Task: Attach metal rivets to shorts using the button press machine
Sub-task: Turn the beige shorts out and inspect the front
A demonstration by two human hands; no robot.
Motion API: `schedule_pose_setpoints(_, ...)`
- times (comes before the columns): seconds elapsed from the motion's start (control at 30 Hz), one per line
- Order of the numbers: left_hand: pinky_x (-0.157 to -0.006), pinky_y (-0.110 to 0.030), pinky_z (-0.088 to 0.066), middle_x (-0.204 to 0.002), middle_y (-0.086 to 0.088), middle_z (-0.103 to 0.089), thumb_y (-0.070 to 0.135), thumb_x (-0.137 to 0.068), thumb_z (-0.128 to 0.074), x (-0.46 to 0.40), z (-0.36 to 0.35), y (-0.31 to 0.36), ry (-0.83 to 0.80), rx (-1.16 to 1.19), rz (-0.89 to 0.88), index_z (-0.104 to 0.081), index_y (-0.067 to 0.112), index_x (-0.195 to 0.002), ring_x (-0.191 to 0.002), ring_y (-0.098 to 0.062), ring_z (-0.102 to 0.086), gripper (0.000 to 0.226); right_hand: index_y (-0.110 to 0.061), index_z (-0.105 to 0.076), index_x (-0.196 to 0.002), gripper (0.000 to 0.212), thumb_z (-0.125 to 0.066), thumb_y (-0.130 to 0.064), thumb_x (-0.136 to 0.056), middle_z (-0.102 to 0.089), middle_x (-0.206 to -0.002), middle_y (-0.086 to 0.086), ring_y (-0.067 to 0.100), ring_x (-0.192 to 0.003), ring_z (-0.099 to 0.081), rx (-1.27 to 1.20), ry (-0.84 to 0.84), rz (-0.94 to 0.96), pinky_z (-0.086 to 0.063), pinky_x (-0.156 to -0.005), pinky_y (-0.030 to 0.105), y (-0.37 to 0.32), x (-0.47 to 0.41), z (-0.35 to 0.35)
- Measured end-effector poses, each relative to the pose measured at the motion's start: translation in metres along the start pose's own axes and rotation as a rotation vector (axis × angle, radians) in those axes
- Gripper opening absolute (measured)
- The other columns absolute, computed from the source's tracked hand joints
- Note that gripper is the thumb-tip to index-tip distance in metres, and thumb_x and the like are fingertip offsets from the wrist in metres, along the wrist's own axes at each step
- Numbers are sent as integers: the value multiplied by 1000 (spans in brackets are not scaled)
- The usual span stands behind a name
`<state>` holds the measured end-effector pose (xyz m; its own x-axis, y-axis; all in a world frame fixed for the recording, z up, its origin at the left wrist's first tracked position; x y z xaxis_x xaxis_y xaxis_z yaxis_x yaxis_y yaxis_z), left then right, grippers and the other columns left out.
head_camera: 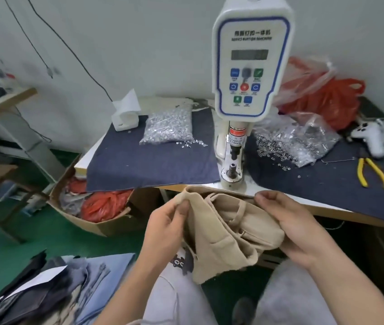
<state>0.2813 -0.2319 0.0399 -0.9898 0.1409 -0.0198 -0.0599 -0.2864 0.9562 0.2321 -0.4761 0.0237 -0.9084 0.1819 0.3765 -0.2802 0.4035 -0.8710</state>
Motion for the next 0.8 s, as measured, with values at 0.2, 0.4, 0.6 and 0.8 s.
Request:
schedule_pose_setpoints(0.2, -84, -46, -61, -114, -20, -76, 45, -106, -56, -9, -12, -33, -22, 811, 538, -78, 10, -108, -103, -35, -75, 42, -12, -71, -118, 42, -72, -38, -84, -76, -110, 8, 18, -89, -74, -125, 121, 157, -59, -72, 31, -24, -5, 21)
schedule_pose_setpoints(0.4, -87, -41, -61, -101, -15, -74, 35, -87, -75, -10, -17, -29, -75, 1192, 558, -78, 10, -97, -88, -30, -73, 27, -41, -51, -117, 60, -61, -76, -69, -59, -123, -12, 4, -112, -58, 413, 206, 194, -46, -89, 31, 0, 8, 0)
schedule_pose_setpoints(0.6, -81, -51, -64, -128, -26, -71, 30, -100, -48, 1, -42, -6, -179, 1311, 498, -77, -2, -119, -113, -40, -73, 46, -44, -59, -115, 56, -57, -82, -74, -66, -111, -34, -11, -104, -62, 559, -52, 357, -49, -81, 10, -1, 24, -53)
schedule_pose_setpoints(0.8, -106, -46, -53, -142, -18, -66, 40, -112, -44, 8, -41, -6, -166, 973, 412, -68, 11, -138, -133, -30, -63, 46, -51, -56, -126, 46, -70, -60, -84, -68, -121, -27, -9, -111, -63, 543, -105, 422, -50, -92, 21, -4, 28, -69)
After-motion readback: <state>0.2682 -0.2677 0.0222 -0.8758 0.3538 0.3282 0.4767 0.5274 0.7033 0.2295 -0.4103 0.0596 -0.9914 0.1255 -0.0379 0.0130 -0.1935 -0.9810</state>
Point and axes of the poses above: each hand's wrist, its own x-axis away from the middle knuckle, its own z-axis out of the back of the hand, y = z × x, the point moved 8 cm from there along -x, towards the middle knuckle
